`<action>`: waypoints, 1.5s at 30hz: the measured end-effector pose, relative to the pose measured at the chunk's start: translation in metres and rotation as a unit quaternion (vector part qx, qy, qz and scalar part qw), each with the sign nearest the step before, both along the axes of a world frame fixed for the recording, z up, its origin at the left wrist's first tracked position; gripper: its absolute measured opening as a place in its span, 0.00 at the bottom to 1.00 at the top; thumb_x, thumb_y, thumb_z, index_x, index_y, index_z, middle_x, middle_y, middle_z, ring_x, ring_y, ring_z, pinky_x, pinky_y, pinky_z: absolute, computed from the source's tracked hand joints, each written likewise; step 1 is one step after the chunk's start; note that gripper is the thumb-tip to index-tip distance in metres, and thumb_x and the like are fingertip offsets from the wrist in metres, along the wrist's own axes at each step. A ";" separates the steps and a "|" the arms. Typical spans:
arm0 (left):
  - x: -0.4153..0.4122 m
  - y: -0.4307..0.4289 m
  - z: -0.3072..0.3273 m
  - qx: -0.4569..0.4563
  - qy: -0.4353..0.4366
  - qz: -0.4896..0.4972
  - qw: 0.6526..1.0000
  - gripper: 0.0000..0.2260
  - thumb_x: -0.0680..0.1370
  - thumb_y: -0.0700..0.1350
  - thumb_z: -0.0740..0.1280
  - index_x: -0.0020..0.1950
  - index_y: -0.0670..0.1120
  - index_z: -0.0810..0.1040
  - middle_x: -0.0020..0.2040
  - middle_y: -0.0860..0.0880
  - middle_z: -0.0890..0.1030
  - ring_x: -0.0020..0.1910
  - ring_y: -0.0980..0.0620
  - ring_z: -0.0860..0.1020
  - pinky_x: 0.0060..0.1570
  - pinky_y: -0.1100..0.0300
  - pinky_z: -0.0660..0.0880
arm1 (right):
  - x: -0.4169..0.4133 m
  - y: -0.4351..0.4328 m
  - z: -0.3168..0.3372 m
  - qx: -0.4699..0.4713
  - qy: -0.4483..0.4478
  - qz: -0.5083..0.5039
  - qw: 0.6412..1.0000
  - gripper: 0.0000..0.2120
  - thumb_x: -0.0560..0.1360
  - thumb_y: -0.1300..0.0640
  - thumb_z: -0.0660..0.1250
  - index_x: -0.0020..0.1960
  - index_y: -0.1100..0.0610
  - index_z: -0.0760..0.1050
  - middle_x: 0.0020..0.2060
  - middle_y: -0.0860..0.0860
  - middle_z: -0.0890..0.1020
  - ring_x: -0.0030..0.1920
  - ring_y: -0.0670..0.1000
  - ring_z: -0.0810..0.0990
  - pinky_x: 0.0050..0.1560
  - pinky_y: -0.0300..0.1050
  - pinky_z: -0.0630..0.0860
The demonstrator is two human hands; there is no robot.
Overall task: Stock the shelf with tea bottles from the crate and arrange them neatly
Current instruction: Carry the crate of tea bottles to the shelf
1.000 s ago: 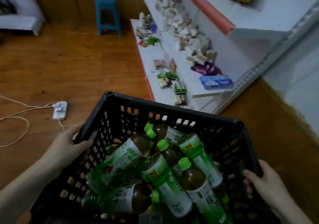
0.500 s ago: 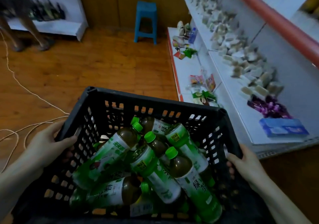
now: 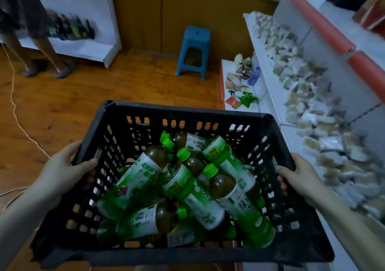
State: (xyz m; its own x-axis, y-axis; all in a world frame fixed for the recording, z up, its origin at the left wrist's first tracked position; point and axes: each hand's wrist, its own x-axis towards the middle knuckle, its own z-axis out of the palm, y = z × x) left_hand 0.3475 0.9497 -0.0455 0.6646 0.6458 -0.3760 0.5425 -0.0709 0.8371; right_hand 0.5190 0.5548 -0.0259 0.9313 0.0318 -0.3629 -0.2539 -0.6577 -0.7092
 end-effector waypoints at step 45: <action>1.143 0.397 -0.054 0.009 0.086 -0.017 0.996 0.24 0.75 0.36 0.66 0.70 0.49 0.65 0.36 0.37 0.79 0.29 0.43 0.76 0.22 0.57 0.74 | 1.141 0.385 -0.062 -0.043 0.043 0.012 0.998 0.08 0.77 0.64 0.61 0.55 0.58 0.67 0.29 0.58 0.75 0.25 0.56 0.72 0.28 0.48 0.72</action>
